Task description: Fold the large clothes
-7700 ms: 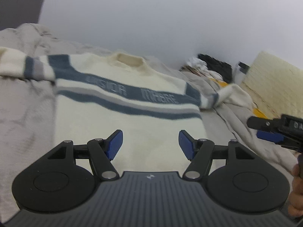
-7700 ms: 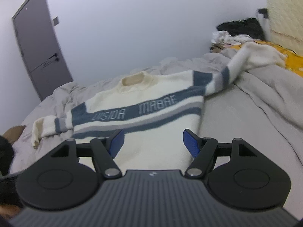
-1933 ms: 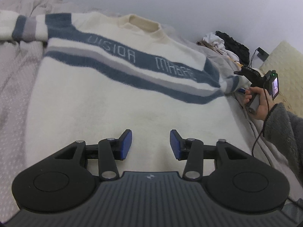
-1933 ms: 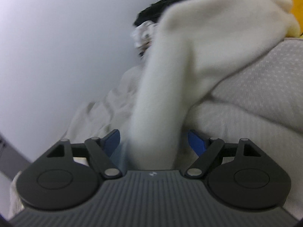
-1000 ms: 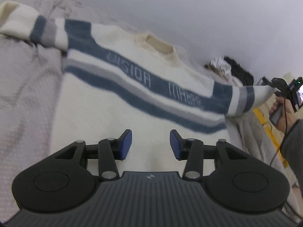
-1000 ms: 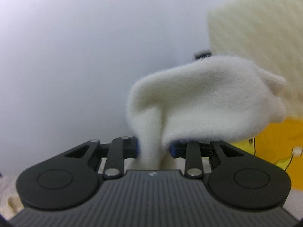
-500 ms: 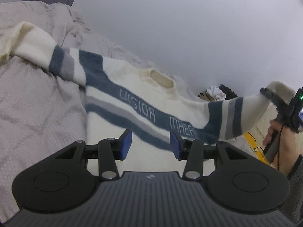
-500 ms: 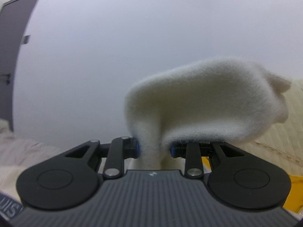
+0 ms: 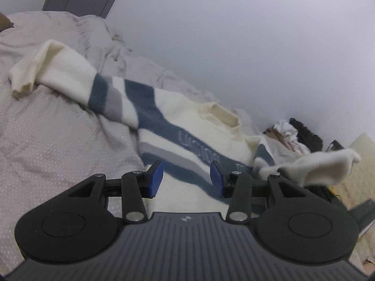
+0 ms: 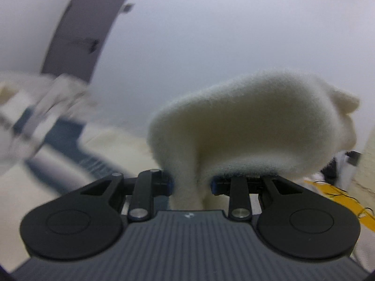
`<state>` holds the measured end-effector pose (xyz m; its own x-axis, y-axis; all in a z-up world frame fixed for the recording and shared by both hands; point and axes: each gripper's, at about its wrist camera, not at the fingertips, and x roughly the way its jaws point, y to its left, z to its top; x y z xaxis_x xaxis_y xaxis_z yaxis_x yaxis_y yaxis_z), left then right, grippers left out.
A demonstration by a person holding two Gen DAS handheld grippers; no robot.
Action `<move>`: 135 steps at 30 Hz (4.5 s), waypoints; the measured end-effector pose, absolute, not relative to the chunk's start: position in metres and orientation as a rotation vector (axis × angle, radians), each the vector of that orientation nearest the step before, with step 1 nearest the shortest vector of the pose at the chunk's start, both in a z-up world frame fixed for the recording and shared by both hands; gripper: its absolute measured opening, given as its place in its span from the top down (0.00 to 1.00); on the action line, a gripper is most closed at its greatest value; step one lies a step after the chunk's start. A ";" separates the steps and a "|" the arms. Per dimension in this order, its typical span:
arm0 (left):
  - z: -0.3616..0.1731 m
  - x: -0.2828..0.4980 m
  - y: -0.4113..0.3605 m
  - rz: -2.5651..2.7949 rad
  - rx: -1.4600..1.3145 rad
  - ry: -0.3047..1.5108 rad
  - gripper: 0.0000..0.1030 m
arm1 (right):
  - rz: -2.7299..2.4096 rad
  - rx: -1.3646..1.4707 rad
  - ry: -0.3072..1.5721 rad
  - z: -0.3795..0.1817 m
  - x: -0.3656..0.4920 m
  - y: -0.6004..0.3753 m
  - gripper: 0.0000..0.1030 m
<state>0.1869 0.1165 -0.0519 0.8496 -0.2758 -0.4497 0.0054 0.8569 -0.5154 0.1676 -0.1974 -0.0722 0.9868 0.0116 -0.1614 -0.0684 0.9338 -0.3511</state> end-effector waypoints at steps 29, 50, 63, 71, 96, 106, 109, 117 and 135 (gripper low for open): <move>-0.065 0.196 0.090 -0.333 -0.569 0.567 0.49 | 0.423 -0.169 0.573 -0.060 0.100 -0.195 0.30; -0.078 0.187 0.043 -0.406 -0.474 0.713 0.49 | 0.443 0.204 0.585 -0.028 0.064 -0.291 0.30; -0.081 0.189 0.038 -0.415 -0.469 0.739 0.49 | 0.303 0.335 0.498 -0.011 0.076 -0.346 0.28; -0.097 0.189 0.016 -0.468 -0.477 0.824 0.49 | 0.405 0.515 0.686 -0.050 0.104 -0.323 0.28; -0.055 0.197 0.031 -0.504 -0.538 0.647 0.89 | 0.552 0.744 0.729 -0.079 0.134 -0.285 0.87; -0.105 0.226 0.027 -0.302 -0.404 0.838 0.92 | 0.404 0.622 0.959 -0.121 0.149 -0.269 0.87; -0.102 0.222 0.029 -0.308 -0.405 0.816 0.92 | 0.405 0.598 0.939 -0.114 0.148 -0.269 0.85; -0.077 0.225 0.047 -0.205 -0.286 0.714 0.87 | 0.405 0.532 0.892 -0.098 0.140 -0.269 0.73; -0.070 0.315 0.262 0.392 -0.110 0.654 0.46 | 0.357 0.382 0.803 -0.090 0.146 -0.265 0.61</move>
